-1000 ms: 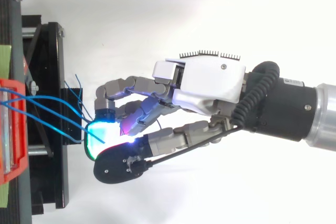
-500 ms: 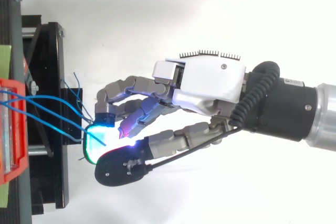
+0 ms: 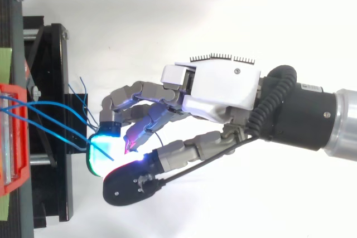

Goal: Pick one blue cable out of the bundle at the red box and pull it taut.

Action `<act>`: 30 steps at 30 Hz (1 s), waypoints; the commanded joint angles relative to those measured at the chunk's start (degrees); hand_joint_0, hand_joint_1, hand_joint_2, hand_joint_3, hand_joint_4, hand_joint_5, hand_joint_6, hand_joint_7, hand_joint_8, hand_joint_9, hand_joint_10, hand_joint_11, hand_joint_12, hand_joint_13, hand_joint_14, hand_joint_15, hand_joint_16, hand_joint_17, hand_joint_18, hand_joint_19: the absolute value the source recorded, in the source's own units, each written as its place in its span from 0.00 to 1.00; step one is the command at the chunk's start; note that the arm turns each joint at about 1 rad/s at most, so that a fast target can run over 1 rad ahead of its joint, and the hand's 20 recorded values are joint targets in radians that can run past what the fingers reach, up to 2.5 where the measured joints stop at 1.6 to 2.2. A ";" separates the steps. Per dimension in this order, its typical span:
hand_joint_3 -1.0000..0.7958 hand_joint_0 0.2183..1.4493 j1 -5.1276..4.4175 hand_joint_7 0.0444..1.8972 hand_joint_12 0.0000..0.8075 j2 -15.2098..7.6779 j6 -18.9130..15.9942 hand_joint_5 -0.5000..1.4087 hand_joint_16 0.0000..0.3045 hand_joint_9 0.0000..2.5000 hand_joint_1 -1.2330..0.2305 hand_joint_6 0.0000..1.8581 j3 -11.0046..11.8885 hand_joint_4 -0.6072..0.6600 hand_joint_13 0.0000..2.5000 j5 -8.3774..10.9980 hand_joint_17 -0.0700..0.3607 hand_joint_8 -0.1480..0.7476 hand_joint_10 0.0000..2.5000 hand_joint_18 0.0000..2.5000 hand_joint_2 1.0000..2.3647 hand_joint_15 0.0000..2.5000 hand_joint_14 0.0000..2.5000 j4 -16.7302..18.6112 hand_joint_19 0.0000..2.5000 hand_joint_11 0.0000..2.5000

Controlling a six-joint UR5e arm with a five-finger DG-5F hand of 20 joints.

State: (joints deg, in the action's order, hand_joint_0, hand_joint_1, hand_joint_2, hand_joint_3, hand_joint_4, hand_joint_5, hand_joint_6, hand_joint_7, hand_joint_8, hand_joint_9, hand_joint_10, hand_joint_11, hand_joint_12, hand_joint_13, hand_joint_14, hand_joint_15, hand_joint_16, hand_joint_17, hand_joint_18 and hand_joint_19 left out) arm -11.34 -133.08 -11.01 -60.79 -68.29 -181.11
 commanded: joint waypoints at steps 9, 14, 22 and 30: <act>0.28 0.24 0.00 0.64 0.50 0.01 0.11 0.21 0.19 0.32 0.37 0.35 -0.03 0.56 0.12 0.00 0.46 0.46 0.01 0.16 0.00 0.04 0.00 1.11 0.13 0.29; 0.35 0.27 0.00 0.65 0.48 0.01 0.11 0.21 0.18 0.33 0.39 0.35 -0.03 0.53 0.12 0.00 0.45 0.45 0.01 0.16 0.01 0.04 0.00 1.11 0.14 0.29; 0.42 0.27 0.00 0.68 0.48 0.01 0.11 0.22 0.18 0.34 0.42 0.33 -0.03 0.52 0.12 0.00 0.45 0.45 0.01 0.15 0.01 0.04 0.00 1.11 0.14 0.28; 0.41 0.26 0.00 0.73 0.52 0.01 0.11 0.24 0.20 0.33 0.45 0.28 -0.03 0.55 0.12 0.00 0.48 0.47 0.01 0.16 0.01 0.04 0.00 1.11 0.13 0.25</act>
State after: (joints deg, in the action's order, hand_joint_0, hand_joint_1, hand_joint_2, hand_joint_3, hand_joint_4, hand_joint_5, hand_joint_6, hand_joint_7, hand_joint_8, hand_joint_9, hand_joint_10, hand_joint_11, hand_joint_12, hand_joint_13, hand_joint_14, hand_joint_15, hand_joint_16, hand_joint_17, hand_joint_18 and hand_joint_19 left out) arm -11.34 -133.07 -10.90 -60.80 -68.29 -180.00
